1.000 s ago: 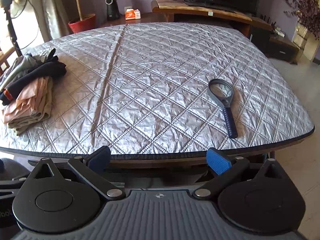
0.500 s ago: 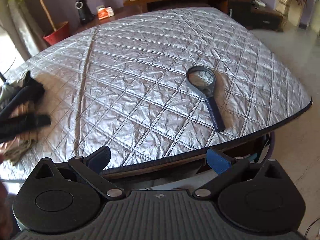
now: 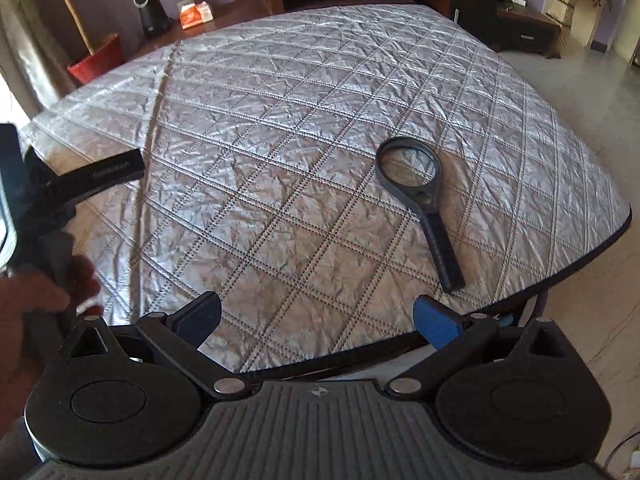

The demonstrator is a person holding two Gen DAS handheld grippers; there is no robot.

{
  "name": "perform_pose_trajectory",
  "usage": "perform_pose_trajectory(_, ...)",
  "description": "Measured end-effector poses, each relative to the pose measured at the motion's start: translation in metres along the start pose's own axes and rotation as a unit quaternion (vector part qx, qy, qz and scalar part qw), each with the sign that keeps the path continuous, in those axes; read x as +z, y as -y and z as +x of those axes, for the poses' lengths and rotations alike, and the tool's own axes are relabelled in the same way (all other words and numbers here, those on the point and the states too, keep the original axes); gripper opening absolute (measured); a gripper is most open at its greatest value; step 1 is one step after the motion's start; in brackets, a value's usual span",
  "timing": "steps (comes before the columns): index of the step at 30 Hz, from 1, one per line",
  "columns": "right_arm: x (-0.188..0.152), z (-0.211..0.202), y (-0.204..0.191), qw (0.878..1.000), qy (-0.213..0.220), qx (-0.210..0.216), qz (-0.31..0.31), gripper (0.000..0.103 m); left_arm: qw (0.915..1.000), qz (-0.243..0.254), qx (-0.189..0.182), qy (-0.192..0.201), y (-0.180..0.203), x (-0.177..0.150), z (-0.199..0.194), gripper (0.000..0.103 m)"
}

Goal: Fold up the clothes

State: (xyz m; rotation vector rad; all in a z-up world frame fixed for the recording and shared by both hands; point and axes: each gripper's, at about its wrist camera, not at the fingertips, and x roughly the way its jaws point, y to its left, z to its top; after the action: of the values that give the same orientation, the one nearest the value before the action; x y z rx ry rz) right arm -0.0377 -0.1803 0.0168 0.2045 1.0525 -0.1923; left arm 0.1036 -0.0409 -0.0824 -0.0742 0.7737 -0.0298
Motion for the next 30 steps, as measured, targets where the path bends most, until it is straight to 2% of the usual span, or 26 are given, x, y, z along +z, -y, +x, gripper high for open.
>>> perform_pose_trajectory(4,0.004,0.008,-0.001,1.0,-0.01,-0.001,0.005,0.103,0.9997,-0.015,0.018,0.008,-0.008,0.006,0.016,0.102)
perform_pose_trajectory(8,0.005,0.01,-0.005,1.0,-0.012,-0.009,-0.004,0.103,0.999,-0.031,0.004,0.031,-0.019,0.005,0.023,0.102)
perform_pose_trajectory(14,0.005,0.013,-0.005,1.0,-0.017,-0.007,0.002,0.103,0.9977,0.04,0.033,0.043,0.002,0.0,0.026,0.103)
perform_pose_trajectory(24,0.001,-0.001,-0.007,1.0,-0.004,-0.017,-0.007,0.103,0.996,0.053,0.056,0.046,0.004,-0.004,0.027,0.103)
perform_pose_trajectory(30,-0.003,-0.014,-0.009,1.0,0.005,-0.021,-0.016,0.103,0.9986,0.023,0.028,0.038,-0.01,-0.003,0.031,0.103)
